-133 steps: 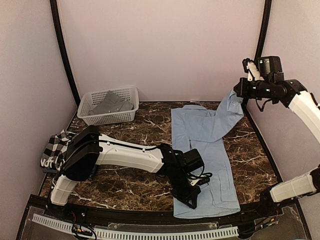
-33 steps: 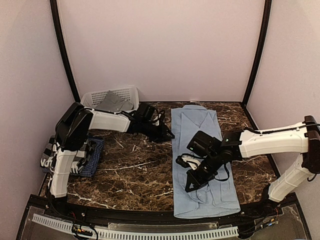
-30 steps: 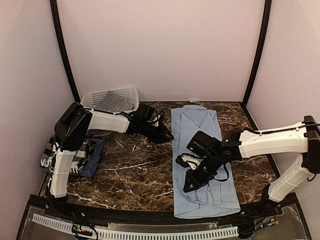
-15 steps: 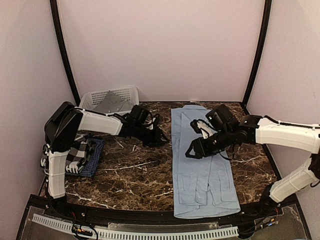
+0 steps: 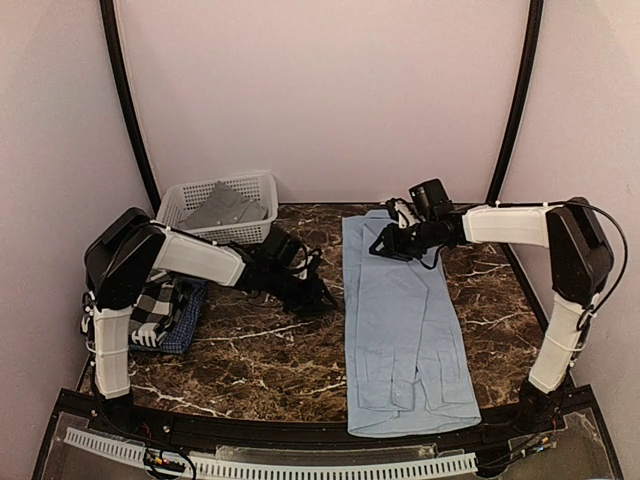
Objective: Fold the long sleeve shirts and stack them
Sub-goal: Move the rectangle-folded shirt to the center of the board.
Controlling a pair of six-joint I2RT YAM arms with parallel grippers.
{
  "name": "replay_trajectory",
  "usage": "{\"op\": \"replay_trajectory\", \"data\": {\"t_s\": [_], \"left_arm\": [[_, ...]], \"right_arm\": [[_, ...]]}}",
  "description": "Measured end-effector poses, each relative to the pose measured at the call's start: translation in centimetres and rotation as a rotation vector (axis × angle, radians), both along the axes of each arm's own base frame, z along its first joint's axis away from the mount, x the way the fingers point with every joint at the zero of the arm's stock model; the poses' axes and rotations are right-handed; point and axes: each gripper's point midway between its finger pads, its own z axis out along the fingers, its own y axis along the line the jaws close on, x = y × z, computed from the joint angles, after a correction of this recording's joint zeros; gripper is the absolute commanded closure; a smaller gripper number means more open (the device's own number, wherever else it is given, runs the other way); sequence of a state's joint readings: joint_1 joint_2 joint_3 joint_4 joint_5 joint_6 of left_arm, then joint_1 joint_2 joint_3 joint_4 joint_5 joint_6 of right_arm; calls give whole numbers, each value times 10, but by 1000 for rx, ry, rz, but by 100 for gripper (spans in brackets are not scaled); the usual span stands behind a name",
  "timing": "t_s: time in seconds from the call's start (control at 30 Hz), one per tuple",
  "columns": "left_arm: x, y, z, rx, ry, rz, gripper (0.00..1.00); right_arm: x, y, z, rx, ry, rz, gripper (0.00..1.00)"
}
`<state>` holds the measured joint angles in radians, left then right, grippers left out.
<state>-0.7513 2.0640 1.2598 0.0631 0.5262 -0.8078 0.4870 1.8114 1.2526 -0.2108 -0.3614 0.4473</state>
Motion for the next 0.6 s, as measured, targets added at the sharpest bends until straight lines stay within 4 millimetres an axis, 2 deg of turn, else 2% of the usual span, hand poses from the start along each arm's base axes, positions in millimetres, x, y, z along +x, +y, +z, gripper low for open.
{"op": "replay_trajectory", "data": {"t_s": [0.17, 0.4, 0.47, 0.6], "left_arm": [[-6, -7, 3, -9, -4, -8, 71], [-12, -12, 2, -2, -7, -12, 66], [-11, -11, 2, 4, -10, -6, 63], [-9, -14, 4, 17, -18, 6, 58]], "right_arm": [[29, -5, -29, 40, 43, -21, 71], [52, -34, -79, 54, 122, -82, 71], [55, -40, -87, 65, 133, -90, 71], [61, -40, -89, 110, 118, -72, 71]]}}
